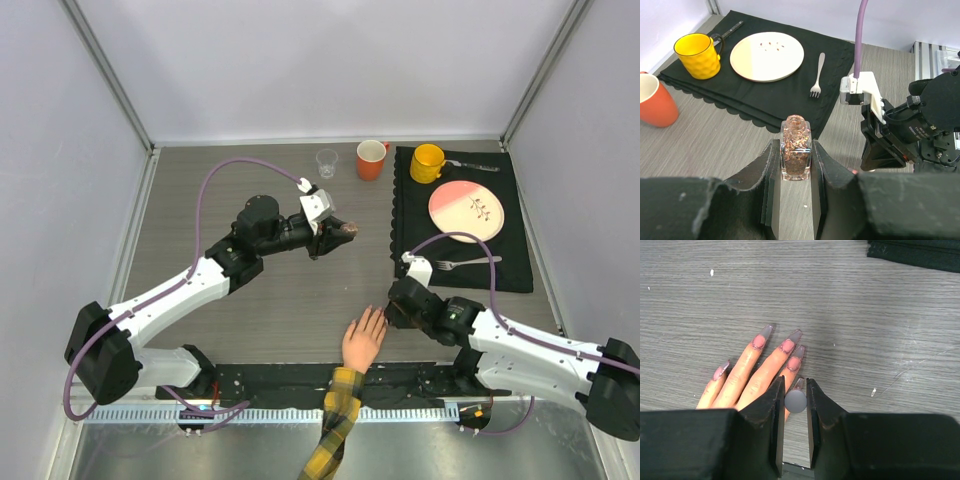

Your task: Paint the nails

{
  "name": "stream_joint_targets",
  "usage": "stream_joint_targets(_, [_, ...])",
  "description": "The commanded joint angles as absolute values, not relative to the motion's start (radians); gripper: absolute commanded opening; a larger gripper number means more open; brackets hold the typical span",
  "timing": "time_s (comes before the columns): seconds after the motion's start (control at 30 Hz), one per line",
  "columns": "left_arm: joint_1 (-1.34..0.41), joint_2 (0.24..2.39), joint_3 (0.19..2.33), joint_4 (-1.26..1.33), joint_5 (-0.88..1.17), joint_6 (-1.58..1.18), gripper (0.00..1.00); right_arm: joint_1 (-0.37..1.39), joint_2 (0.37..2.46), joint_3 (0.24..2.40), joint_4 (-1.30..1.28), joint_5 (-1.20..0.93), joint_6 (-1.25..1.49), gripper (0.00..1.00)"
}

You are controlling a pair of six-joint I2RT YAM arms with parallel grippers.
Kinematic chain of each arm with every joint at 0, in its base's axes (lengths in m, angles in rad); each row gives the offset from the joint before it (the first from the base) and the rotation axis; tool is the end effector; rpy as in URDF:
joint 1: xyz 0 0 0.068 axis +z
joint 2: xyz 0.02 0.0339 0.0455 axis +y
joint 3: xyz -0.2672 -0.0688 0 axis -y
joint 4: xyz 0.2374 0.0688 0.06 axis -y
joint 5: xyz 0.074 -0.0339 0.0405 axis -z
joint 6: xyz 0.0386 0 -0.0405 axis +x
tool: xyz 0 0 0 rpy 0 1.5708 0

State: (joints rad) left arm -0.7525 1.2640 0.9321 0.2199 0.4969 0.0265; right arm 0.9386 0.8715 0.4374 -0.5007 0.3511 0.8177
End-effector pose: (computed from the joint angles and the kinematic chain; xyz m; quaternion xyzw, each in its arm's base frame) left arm 0.1995 -0.2120 0.3355 0.4260 0.6063 -0.4008 0.5388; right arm 0.1018 0.1165 0.1839 -0.0020 0.9369 0.1310 0.3243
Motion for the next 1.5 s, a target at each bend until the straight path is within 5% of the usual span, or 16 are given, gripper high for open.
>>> stream_joint_targets(0.0, [-0.755, 1.239, 0.963, 0.264, 0.512, 0.023, 0.00, 0.936, 0.891, 0.436, -0.457, 0.334, 0.807, 0.01])
stream_joint_targets(1.47, [-0.756, 1.235, 0.962, 0.255, 0.505, 0.035, 0.00, 0.933, 0.923, 0.454, -0.430, 0.442, 0.816, 0.01])
